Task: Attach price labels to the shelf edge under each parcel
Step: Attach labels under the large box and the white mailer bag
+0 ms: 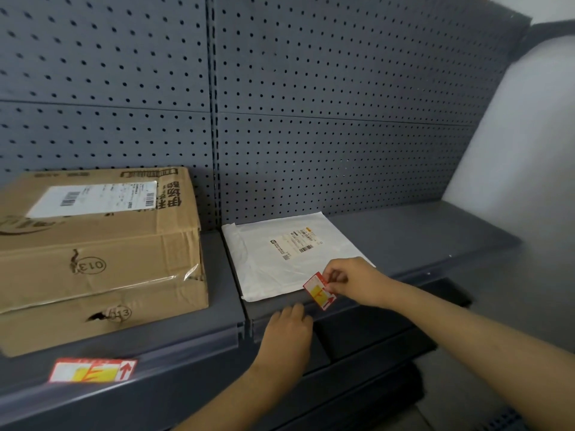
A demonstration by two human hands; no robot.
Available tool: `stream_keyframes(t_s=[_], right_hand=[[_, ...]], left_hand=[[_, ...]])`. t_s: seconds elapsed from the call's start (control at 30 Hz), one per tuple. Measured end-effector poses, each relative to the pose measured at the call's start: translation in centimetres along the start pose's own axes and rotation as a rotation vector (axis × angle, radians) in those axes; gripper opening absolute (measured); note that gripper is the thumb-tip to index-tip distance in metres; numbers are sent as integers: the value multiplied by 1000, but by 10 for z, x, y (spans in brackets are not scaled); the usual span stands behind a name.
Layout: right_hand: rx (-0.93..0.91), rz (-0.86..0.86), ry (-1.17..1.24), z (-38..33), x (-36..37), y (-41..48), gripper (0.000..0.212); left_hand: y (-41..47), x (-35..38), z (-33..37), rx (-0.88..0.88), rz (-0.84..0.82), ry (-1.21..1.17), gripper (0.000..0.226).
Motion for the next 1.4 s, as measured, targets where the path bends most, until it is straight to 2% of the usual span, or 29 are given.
stream_keyframes(t_s=[0.17, 0.33, 0.47, 0.53, 0.67, 0.87, 1.13, 1.27, 1.4], right_hand=[[-40, 26, 31, 4, 3, -1, 12], [-85, 64, 73, 0, 0, 0, 12], [-202, -39, -185, -3, 11, -5, 14], [-205, -60, -259, -2, 16, -7, 15], [-197, -20, -277, -4, 16, -8, 14], [-230, 58, -364, -6, 14, -7, 10], [-266, 60, -521, -9, 20, -11, 14], [-303, 71, -558, -7, 20, -17, 25], [-224, 122, -521, 1, 9, -30, 23]], left_hand=[[-3, 5, 2, -12, 11, -6, 32], [-5, 6, 4, 0, 49, 22, 44], [-6, 8, 4, -27, 49, -16, 45], [-6, 4, 3, -66, 53, -62, 43], [-6, 2, 0, -89, 38, -95, 45], [-9, -9, -7, -73, 162, -181, 38], [-15, -19, -10, -82, 211, -195, 34], [-16, -28, -9, -95, 247, -194, 28], [-7, -40, -17, -109, 320, -224, 32]])
Point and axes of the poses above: each hand's wrist, its own y-axis towards the middle knuckle, its own x-axis out of the palm, z = x × y, the point moved 5 cm from there along y, towards the middle knuckle, and after that the axes turned 5 degrees about -y, right-handed, at the moved point
